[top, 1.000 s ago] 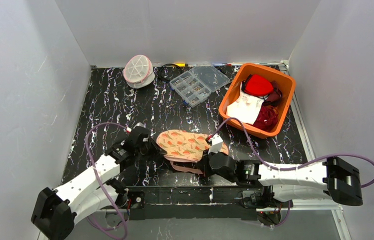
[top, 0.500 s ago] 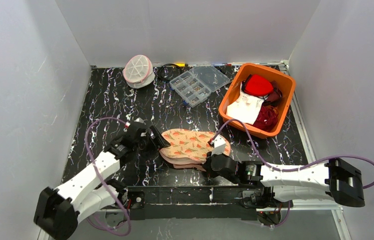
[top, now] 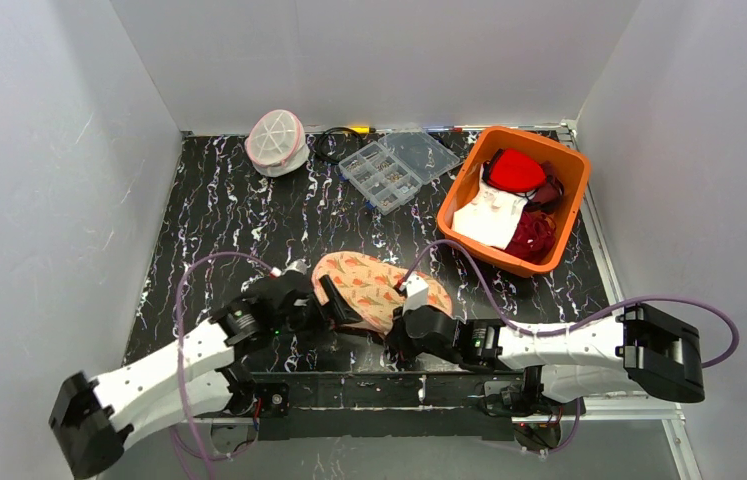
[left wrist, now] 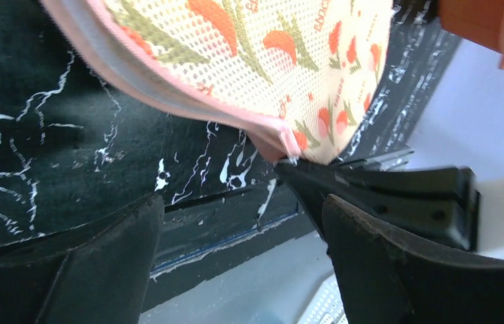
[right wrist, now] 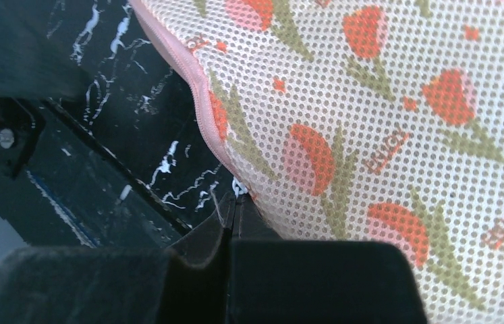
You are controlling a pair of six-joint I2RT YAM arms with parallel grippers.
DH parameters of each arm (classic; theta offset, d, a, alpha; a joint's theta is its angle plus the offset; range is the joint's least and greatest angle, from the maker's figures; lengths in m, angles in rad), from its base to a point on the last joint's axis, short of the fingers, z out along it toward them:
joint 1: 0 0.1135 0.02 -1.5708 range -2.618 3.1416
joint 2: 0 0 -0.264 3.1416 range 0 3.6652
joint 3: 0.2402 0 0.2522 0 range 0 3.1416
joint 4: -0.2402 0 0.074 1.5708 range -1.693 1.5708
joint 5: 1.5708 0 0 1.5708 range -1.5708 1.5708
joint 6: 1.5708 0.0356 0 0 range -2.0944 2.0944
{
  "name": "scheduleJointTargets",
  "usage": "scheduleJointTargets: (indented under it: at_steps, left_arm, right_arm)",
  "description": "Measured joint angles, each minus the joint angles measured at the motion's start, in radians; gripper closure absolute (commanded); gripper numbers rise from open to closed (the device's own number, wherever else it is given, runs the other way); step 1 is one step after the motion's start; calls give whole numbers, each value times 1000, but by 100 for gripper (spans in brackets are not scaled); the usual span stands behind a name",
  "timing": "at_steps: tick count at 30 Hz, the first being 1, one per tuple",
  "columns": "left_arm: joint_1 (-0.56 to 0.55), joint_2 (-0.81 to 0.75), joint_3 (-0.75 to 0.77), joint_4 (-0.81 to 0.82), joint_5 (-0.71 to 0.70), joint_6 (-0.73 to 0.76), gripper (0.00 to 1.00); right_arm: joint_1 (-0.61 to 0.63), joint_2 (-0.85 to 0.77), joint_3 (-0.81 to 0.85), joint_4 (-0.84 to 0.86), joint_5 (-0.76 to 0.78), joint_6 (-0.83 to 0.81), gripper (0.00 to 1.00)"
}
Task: Unzip the laundry bag and remove the bra
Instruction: Unzip the laundry bag at the center of the board.
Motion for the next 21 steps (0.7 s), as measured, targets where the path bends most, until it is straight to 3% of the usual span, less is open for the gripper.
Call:
scheduleJointTargets:
  at_steps: [10,13,21]
  left_arm:
    - [-87,351,67,168,-86,-59,18]
    - [-87,393,76,187,-109,-67,29]
    - [-85,443,125,172,-201,-89,70]
  right_arm:
    - [0,7,19,54,-57,13,99]
    - [0,-11,19,60,-71,28,99]
    - [0,-82,18,53,-72,51,99]
